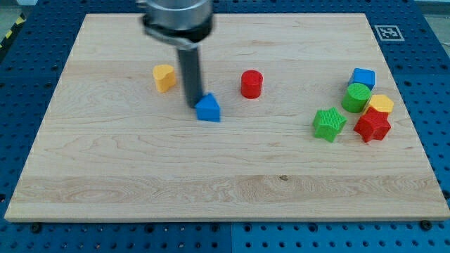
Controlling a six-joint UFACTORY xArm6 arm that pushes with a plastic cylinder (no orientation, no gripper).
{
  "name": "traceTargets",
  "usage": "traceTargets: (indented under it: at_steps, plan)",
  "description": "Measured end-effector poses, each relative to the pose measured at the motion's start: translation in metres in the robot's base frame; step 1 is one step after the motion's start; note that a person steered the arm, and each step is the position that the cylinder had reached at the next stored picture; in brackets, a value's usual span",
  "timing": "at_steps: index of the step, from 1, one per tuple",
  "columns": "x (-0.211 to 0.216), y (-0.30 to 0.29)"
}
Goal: Move the blue triangle into the green circle
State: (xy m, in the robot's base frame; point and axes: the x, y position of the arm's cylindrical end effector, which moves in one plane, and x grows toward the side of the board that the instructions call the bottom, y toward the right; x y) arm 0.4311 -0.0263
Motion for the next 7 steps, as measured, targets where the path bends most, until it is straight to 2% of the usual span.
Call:
traceTargets:
  at_steps: [1,2,3,4,5,7]
  plan:
    - [-0.001,0.041]
    - [-0.001,0.044]
    - [-0.001,0.037]
    - [-0.001,-0.002]
    - [-0.001,-0.014]
    - [0.023,-0.03]
